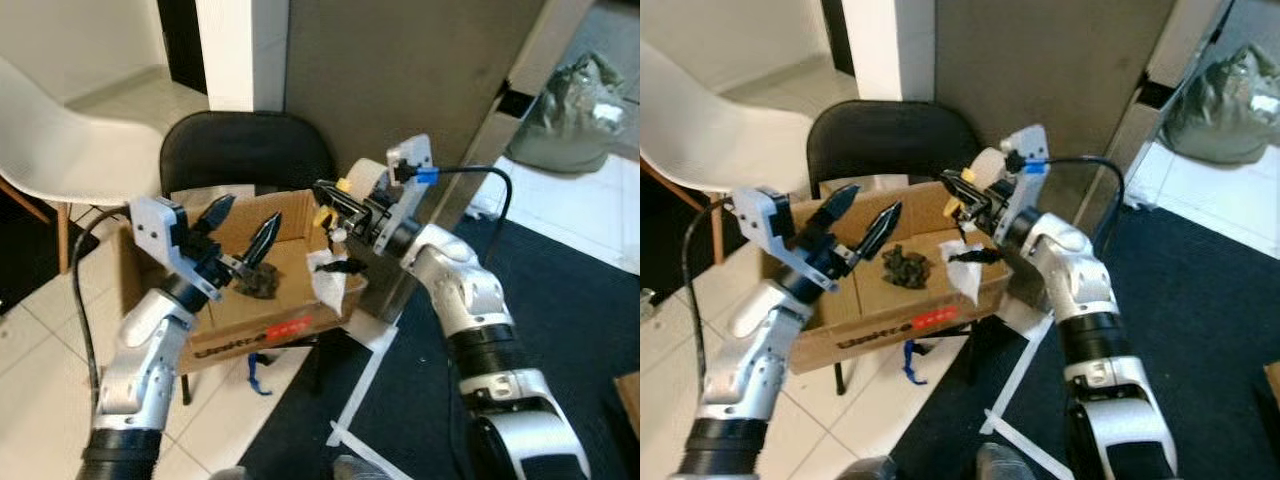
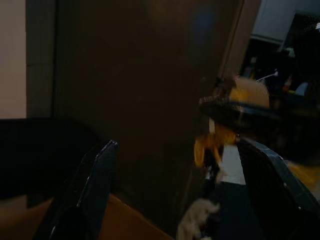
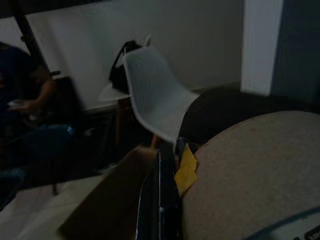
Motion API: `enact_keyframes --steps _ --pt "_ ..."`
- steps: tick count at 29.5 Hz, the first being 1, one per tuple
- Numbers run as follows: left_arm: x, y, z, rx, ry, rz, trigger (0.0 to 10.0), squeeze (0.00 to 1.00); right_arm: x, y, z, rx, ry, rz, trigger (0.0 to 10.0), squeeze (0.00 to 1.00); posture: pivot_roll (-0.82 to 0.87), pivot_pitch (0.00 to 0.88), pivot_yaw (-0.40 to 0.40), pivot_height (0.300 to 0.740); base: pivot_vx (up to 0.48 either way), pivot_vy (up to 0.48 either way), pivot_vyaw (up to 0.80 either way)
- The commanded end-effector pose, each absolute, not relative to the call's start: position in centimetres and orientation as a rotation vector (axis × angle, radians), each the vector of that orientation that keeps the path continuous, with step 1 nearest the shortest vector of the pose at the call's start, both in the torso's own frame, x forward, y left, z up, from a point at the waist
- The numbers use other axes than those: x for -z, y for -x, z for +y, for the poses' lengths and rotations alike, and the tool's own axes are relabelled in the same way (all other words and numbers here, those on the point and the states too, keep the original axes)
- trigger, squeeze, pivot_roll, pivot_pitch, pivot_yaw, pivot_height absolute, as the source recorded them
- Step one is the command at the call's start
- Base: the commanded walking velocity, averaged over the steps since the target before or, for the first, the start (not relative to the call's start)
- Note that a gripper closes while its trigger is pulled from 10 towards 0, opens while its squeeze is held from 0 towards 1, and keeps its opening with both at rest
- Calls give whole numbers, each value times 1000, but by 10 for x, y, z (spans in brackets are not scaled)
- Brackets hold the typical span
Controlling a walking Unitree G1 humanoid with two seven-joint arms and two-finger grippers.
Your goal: Picking trash to rubbish bin
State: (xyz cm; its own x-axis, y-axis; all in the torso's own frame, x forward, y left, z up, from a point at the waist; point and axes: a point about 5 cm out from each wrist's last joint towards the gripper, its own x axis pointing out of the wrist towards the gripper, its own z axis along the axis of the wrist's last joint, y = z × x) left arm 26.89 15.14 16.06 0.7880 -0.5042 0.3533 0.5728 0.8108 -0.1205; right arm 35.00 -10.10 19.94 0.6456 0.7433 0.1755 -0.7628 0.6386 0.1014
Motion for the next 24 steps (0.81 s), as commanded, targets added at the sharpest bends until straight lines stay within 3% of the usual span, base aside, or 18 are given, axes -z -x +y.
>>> enact_keyframes --steps 1,10,15,16,17,19,20,24 --pt "-161 -266 151 590 216 -302 10000 0 -207 -350 -99 -856 -145 -150 10000 0 -13 0 -37 740 480 0 0" --pt "-158 -257 157 560 198 -264 10000 0 -201 -353 -90 -833 -69 -119 10000 0 -1 0 -34 740 433 0 0" --pt "-154 -256 162 537 198 -223 10000 0 -193 -355 -92 -814 -4 -69 10000 0 0 0 -34 740 58 0 0" --pt "-154 -255 164 534 203 -220 10000 0 -187 -353 -91 -845 27 -36 10000 59 3 0 -36 740 0 0 0" --pt "-154 -254 165 530 203 -216 10000 0 -182 -351 -91 -879 58 -10 10000 569 3 0 -36 740 0 0 0" --pt "-154 -253 166 526 203 -213 10000 0 -179 -349 -90 -902 78 7 10000 569 3 0 -36 740 0 0 0" --pt "-153 -253 168 524 196 -208 10000 0 -171 -344 -91 -954 119 58 10000 1000 5 0 -38 740 0 0 0" --pt "-153 -252 169 530 196 -195 10000 0 -165 -340 -95 -999 162 105 10000 1000 2 0 -38 740 0 0 0"
